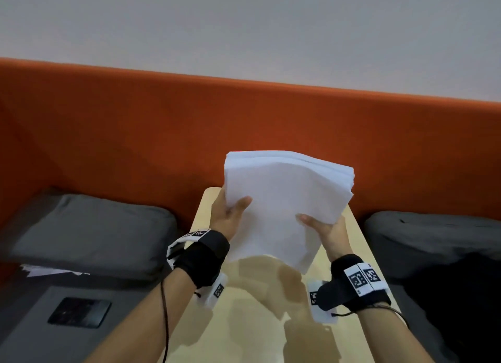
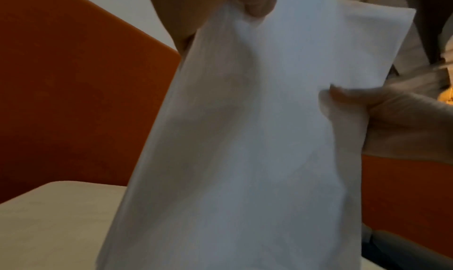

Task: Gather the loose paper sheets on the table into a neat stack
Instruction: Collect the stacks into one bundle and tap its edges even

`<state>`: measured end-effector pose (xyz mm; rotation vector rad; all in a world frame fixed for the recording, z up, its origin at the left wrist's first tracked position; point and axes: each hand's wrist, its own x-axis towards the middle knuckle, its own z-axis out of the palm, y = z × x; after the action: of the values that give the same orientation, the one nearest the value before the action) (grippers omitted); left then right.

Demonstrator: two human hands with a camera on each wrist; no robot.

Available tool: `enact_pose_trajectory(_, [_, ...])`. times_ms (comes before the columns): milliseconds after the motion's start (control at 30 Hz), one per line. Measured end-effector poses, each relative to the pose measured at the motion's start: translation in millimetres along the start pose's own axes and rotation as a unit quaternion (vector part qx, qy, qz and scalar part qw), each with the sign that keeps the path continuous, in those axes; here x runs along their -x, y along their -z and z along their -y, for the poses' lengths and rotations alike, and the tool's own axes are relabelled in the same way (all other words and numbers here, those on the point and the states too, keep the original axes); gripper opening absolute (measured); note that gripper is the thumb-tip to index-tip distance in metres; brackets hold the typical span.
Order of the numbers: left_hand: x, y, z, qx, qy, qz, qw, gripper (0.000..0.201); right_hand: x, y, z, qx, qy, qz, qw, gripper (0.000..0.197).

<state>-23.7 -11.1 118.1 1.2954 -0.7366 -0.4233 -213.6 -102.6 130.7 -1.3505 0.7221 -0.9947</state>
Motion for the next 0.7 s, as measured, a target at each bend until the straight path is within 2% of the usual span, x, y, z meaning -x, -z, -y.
enact_pose_trajectory(167, [3.3,3.0,2.1,0.036,0.005,-0.012,0.999,0.035,-4.4,0.9,4.9,0.001,0.010,0.016,1.000,0.041])
enact_pose_trajectory(267, [-1.2,5.2,-6.6,0.063,-0.016,0.006,0.998,0.040,-8.9,1.0,14.4,-0.007,0.036,0.026,0.999,0.056])
enact_pose_trajectory(367, [-2.5,3.8,-11.1,0.052,-0.038,0.019,0.998,0.049,-11.2,-1.2,16.3,-0.015,0.056,0.027,0.998,0.058])
enact_pose_trajectory(467, [-6.2,3.1,-10.3,0.050,-0.022,0.017,0.998,0.043,-11.5,-0.7,13.7,-0.016,0.062,0.026,0.998,0.061])
enact_pose_trajectory(600, [-6.1,4.5,-3.1,0.048,0.026,0.021,0.998,0.036,-6.4,4.0,-2.8,-0.014,0.017,0.036,0.999,0.046])
enact_pose_trajectory(700, [-1.7,0.8,-1.7,0.041,0.043,0.015,0.998,0.029,-2.5,-2.6,-11.0,-0.011,0.001,0.001,1.000,0.028])
